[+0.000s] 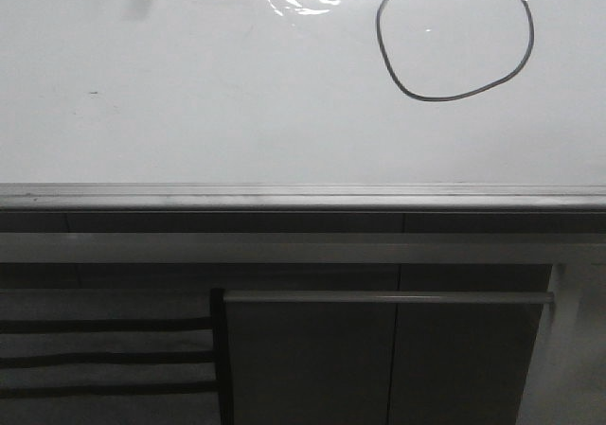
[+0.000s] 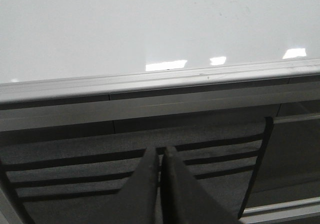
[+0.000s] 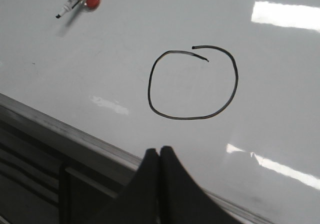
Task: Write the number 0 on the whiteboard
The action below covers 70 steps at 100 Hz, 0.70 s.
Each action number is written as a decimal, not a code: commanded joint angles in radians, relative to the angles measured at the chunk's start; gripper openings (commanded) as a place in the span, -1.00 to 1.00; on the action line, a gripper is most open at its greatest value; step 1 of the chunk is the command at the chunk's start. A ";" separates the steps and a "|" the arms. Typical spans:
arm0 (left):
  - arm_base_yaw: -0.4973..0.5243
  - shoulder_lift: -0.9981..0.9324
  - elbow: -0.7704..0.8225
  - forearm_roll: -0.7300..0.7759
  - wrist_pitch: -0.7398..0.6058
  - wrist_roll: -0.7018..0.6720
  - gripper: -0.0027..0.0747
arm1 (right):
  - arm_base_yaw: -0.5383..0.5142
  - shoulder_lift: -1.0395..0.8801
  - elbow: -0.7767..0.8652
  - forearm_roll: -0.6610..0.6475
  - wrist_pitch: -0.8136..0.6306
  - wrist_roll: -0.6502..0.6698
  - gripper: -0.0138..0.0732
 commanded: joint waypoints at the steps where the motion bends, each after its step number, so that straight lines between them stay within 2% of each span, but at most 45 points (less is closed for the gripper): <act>1: 0.004 0.009 0.032 -0.012 -0.073 -0.011 -0.98 | -0.016 -0.005 0.011 -0.088 -0.077 0.005 -0.84; 7: 0.004 0.009 0.032 -0.012 -0.073 -0.011 -0.98 | -0.044 -0.021 0.051 -0.185 -0.082 0.104 -0.84; 16: 0.004 0.009 0.032 -0.012 -0.073 -0.011 -0.98 | -0.088 -0.049 0.124 -0.428 -0.078 0.376 -0.84; 19: 0.004 0.009 0.032 -0.012 -0.073 -0.011 -0.98 | -0.105 -0.059 0.153 -0.459 -0.078 0.466 -0.84; 24: 0.004 0.009 0.032 -0.012 -0.073 -0.011 -0.98 | -0.127 -0.080 0.180 -0.461 -0.064 0.529 -0.84; 27: 0.004 0.009 0.032 -0.012 -0.073 -0.011 -0.98 | -0.137 -0.100 0.172 -0.464 0.038 0.535 -0.84; 43: 0.004 0.009 0.032 -0.012 -0.073 -0.011 -0.98 | -0.155 -0.219 0.177 -0.462 0.265 0.533 -0.84; 70: 0.004 0.009 0.032 -0.014 -0.072 -0.011 -0.98 | -0.155 -0.216 0.177 -0.472 0.250 0.510 -0.84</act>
